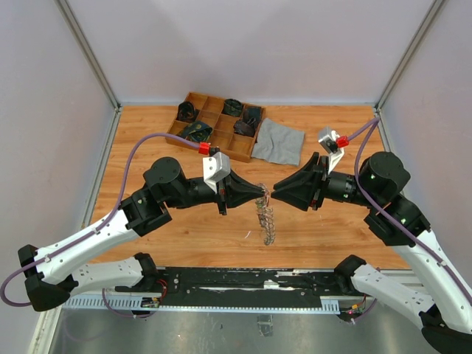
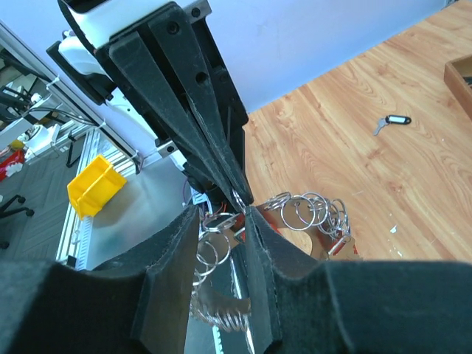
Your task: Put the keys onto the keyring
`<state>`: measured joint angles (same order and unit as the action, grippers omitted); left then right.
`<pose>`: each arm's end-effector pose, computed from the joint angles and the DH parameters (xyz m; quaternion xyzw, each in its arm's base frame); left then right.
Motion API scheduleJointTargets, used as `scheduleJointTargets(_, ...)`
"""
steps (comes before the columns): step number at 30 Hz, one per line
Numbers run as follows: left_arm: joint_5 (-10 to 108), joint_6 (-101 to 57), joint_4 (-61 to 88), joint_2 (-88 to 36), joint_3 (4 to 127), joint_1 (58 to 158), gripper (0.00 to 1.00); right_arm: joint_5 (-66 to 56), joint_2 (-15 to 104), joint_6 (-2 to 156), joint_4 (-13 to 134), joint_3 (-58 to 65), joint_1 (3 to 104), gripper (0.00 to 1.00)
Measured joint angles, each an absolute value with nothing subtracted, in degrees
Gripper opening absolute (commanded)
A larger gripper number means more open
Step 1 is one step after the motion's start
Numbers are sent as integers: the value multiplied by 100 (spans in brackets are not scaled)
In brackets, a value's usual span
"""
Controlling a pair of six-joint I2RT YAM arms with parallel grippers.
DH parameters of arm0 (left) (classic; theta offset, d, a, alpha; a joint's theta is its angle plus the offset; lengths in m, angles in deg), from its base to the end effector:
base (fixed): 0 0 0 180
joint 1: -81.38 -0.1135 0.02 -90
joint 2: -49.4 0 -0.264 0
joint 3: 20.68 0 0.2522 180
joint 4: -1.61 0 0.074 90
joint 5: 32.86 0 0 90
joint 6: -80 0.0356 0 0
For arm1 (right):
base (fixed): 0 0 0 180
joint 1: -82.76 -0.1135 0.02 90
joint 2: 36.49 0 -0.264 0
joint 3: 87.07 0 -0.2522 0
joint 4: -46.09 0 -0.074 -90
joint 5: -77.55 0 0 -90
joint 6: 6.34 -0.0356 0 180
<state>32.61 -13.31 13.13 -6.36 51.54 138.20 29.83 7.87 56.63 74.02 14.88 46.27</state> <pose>0.1077 -0.1916 0.4124 0.4372 0.5194 -0.4850 0.5513 0.0991 0.1031 0.4480 -0.3182 0.6014 0.5698 0.4609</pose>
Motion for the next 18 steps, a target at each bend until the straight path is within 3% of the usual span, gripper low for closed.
scheduleJointTargets(11,3237,-1373,1287,-636,5154,13820,1,3029,883,5707,7588,1490,4627,33)
scheduleJointTargets(18,3237,-1391,1287,-634,5154,13820,1,3116,913,5748,7649,1551,4630,22)
